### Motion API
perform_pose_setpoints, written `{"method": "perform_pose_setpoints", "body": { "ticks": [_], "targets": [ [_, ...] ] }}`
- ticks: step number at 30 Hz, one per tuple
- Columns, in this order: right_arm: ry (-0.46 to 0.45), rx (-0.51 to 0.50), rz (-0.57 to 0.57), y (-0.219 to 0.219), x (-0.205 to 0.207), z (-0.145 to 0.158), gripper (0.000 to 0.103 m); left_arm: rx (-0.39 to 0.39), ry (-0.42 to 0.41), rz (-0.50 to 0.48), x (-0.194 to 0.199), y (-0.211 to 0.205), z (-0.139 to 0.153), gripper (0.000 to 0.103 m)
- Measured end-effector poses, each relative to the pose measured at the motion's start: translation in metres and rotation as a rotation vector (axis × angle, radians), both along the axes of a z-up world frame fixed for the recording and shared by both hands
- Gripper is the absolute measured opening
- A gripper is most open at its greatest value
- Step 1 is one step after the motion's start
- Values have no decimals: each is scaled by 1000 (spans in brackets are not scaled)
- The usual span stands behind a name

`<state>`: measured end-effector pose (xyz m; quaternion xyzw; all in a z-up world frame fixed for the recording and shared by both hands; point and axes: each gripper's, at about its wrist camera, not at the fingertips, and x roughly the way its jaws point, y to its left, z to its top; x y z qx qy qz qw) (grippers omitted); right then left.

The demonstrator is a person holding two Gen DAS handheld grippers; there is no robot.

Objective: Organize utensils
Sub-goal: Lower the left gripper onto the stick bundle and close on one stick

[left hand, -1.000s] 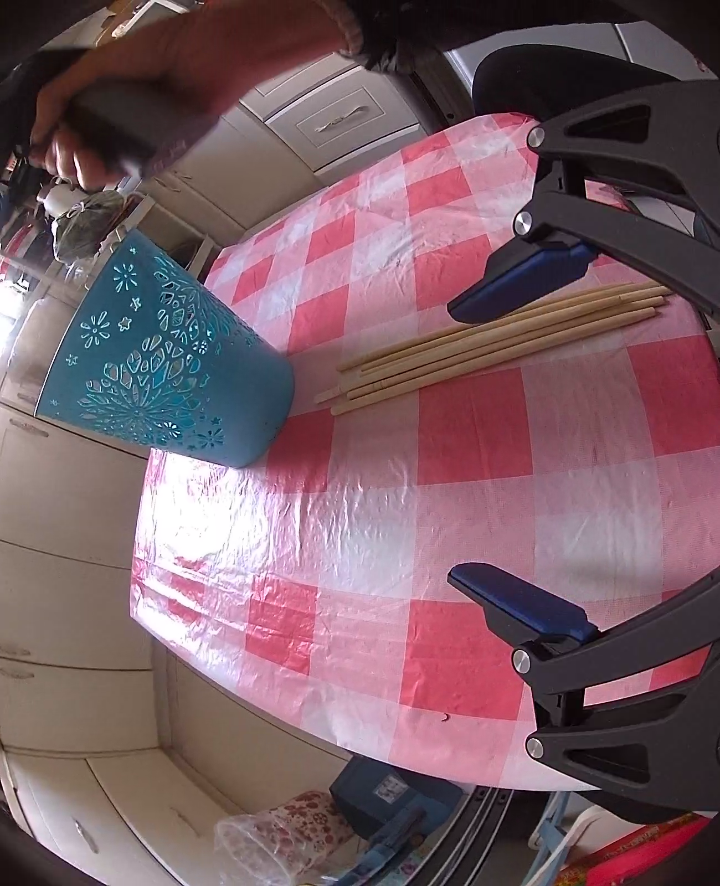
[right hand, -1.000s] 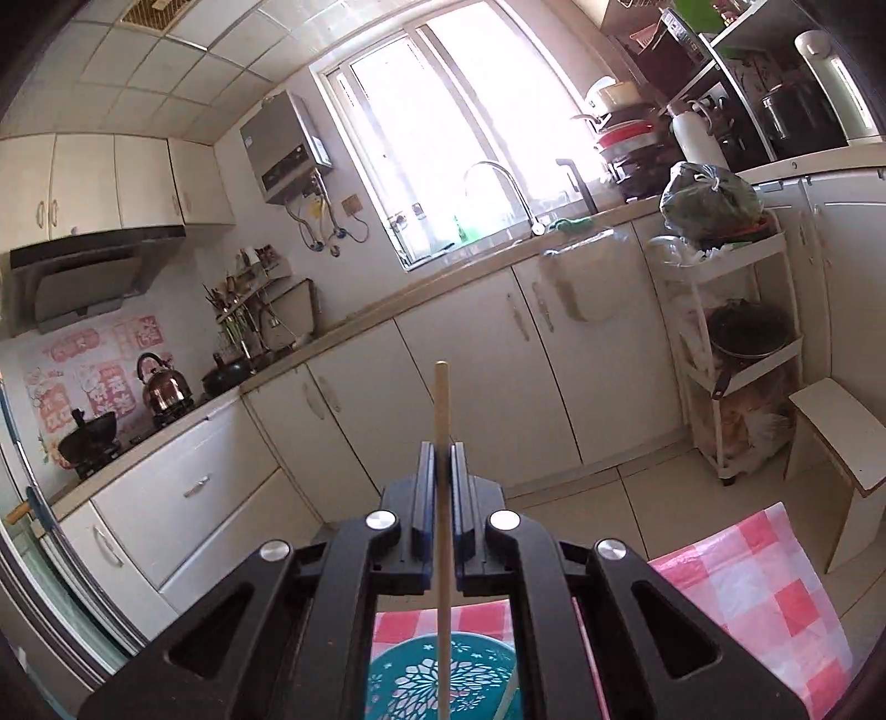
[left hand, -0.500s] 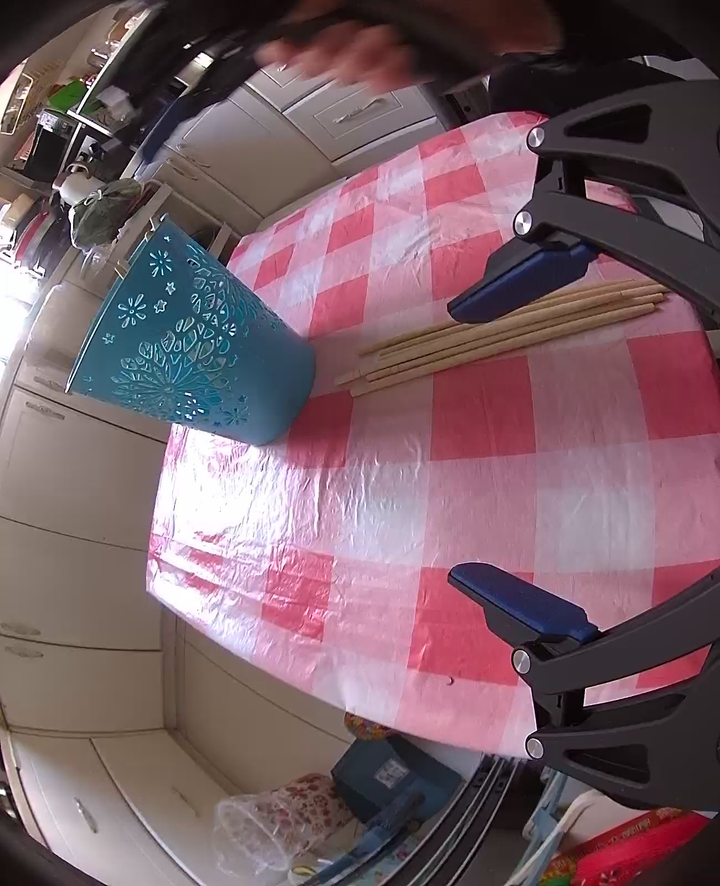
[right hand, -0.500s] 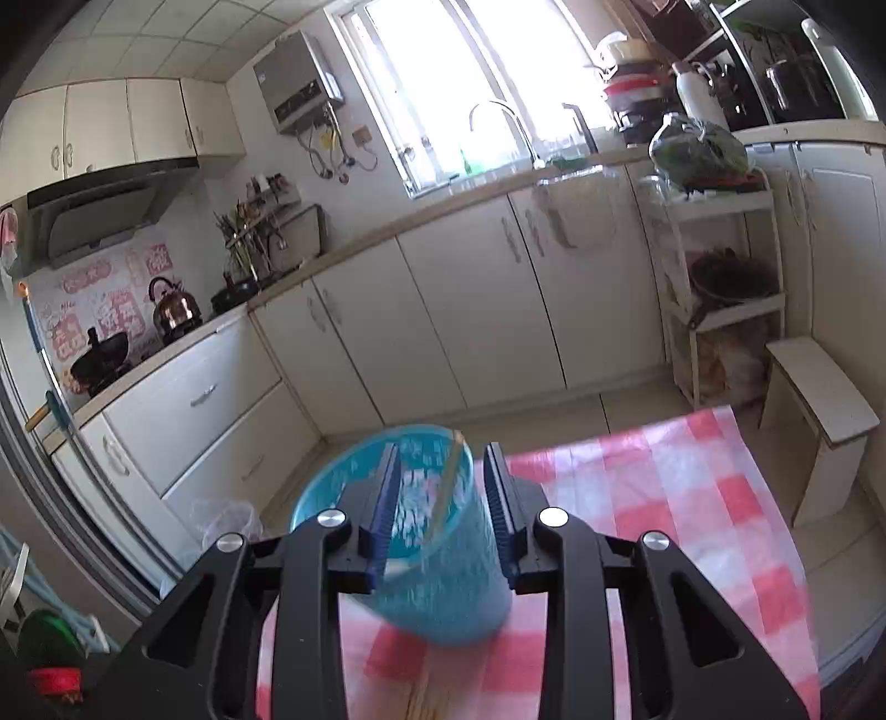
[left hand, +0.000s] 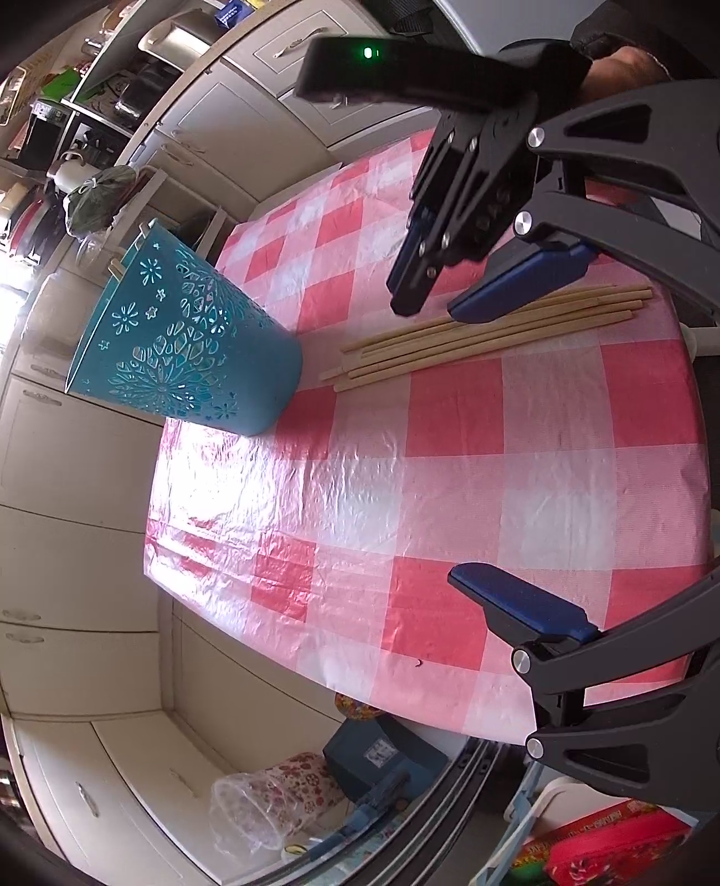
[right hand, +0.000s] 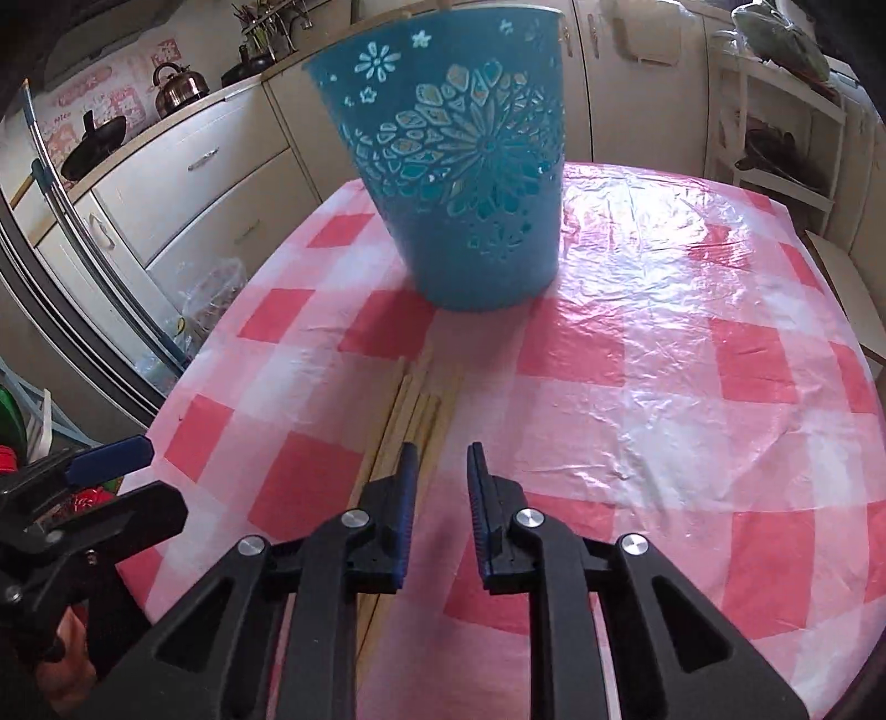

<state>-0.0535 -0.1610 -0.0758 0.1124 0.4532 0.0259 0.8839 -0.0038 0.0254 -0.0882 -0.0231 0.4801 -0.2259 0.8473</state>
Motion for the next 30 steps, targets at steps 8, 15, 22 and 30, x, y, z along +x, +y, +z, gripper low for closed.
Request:
{"method": "perform_pose_setpoints", "body": {
  "ticks": [8, 15, 22, 30],
  "targets": [
    [22, -83, 61, 5, 3, -9, 8, 8, 37, 10, 9, -3, -10, 84],
    [34, -96, 118, -18, -9, -9, 8, 70, 56, 3, 25, -33, -23, 84],
    [20, -8, 85, -34, -16, -11, 8, 128, 67, 40, 43, -54, -31, 84],
    [22, 53, 79, -46, -20, -10, 8, 217, 63, 64, 48, -70, -40, 84]
  ]
}}
